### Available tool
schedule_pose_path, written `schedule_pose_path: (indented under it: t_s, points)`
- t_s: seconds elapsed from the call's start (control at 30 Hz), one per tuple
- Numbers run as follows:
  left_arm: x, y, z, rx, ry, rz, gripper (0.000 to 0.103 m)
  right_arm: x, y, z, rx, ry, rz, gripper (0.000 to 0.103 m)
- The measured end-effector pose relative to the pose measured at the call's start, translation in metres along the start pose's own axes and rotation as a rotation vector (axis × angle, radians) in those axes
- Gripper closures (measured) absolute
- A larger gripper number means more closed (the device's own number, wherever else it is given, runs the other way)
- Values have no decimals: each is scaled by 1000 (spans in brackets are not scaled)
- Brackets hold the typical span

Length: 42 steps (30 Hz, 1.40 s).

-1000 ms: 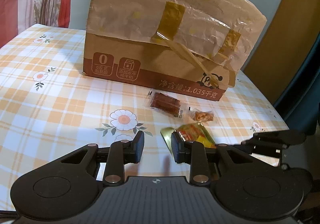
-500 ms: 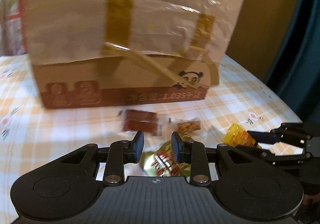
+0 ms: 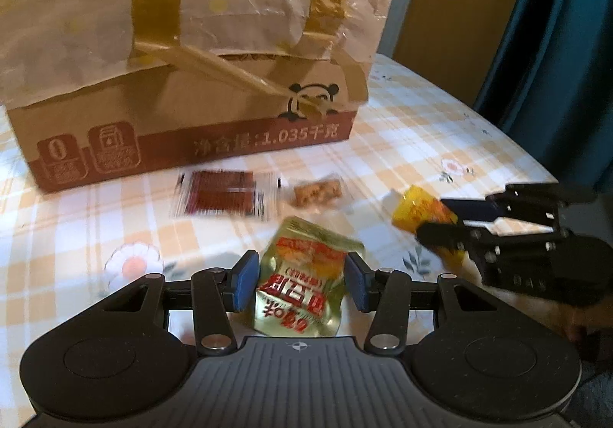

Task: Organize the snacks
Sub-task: 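Grasp the yellow-orange packet with right while left grasps the green-gold pouch, then carry both packets over the box and open both grippers inside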

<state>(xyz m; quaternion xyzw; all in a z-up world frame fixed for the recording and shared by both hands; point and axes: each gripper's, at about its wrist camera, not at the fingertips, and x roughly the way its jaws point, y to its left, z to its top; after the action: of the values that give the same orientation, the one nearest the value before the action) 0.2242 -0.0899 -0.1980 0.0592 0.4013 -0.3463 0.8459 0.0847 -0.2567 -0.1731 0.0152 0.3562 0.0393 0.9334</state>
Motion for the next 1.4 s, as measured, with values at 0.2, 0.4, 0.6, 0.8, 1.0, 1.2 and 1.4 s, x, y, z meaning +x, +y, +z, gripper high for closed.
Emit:
schedule_pose_path:
  t_s: [0.2,0.4,0.6,0.8,1.0,1.2,1.4]
  points:
    - [-3,-17,-7,58,27,65,49,1,-1,-1,3,-7,13,70]
    - [5,-24,-5,110,23,123,37,1,-1,-1,4,-10,20,70]
    - [-2,-29,-11,108,-8,136,53,0,-1,-1,6,-11,23,70]
    - [-12,-19,-17,29,-43,133,61,0,-1,-2,6,-11,23,70]
    - [-33,-9,-17,-39,-128,147,61,0,-1,-2,4,-11,23,70]
    - [-42,-5,-15,-66,-155,162,61,-3,1,-1,0,-16,37,70]
    - [-48,2,-14,-101,-184,175,61,-9,1,2,15,-33,45,70]
